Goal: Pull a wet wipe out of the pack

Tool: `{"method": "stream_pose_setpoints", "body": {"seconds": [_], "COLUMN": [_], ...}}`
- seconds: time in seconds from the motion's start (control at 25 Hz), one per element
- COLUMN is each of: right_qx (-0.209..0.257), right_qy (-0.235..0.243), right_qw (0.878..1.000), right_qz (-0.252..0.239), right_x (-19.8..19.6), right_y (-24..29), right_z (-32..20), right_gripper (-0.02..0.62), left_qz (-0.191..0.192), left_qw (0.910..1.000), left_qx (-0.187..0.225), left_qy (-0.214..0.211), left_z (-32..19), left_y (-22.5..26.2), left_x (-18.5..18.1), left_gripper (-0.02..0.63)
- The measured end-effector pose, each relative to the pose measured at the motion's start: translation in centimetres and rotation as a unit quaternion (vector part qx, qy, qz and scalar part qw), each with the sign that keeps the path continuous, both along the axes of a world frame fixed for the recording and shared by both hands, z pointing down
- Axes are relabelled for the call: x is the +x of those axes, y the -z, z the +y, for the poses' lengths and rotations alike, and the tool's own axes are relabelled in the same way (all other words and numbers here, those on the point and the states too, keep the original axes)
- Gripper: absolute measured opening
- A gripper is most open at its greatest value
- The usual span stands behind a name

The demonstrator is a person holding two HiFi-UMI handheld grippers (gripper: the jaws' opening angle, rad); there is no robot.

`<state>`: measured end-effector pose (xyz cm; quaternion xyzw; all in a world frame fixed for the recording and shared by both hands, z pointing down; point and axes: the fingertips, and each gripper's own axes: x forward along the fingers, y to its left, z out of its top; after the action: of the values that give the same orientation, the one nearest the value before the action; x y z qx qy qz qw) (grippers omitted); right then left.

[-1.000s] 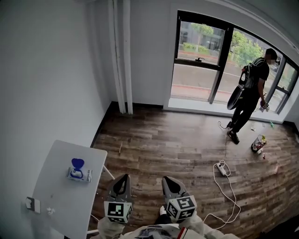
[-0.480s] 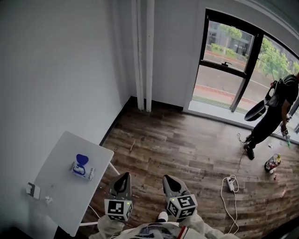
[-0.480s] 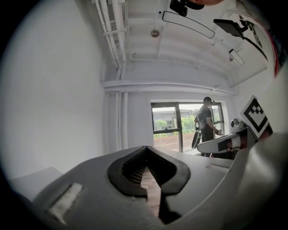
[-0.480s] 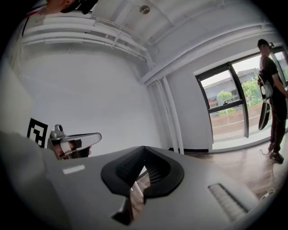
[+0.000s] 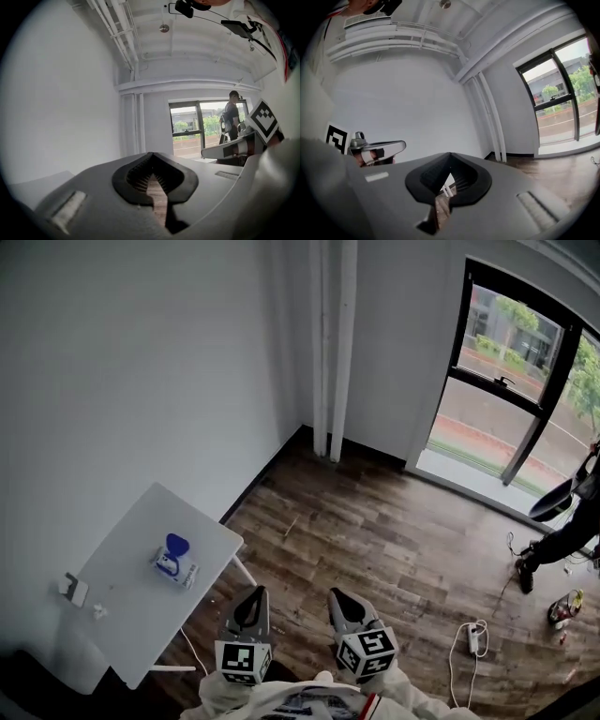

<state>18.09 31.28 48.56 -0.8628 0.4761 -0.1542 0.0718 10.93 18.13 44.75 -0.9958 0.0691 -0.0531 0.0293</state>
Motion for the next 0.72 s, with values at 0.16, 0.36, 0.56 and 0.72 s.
{"method": "stream_pose_setpoints", "body": {"seconds": [0.16, 0.36, 0.56, 0.72], "right_qx": [0.002, 0.012, 0.007, -0.003], "right_qy": [0.046, 0.087, 0.109, 0.130], "right_qw": [0.999, 0.996, 0.994, 0.991], "right_qz": [-0.007, -0.029, -0.026, -0.022], "right_x": [-0.2, -0.5, -0.2, 0.3], "right_y": [-0.6, -1.3, -1.5, -1.5], "right_z": [-2.8, -6.0, -9.4, -12.4], "right_gripper": [0.006, 0.006, 0.005, 0.005], "left_qz": [-0.001, -0.026, -0.026, -0.024], "left_qw": [0.9989, 0.9967, 0.9940, 0.9904], "left_qx": [-0.008, -0.001, -0.005, -0.019], "left_qy": [0.046, 0.077, 0.106, 0.135], "left_z": [-2.0, -4.4, -7.3, -10.5], "left_y": [-0.3, -1.5, -1.9, -2.3], "left_x": [-0.9, -2.2, -2.8, -3.0], "left_gripper": [0.005, 0.005, 0.005, 0.005]}}
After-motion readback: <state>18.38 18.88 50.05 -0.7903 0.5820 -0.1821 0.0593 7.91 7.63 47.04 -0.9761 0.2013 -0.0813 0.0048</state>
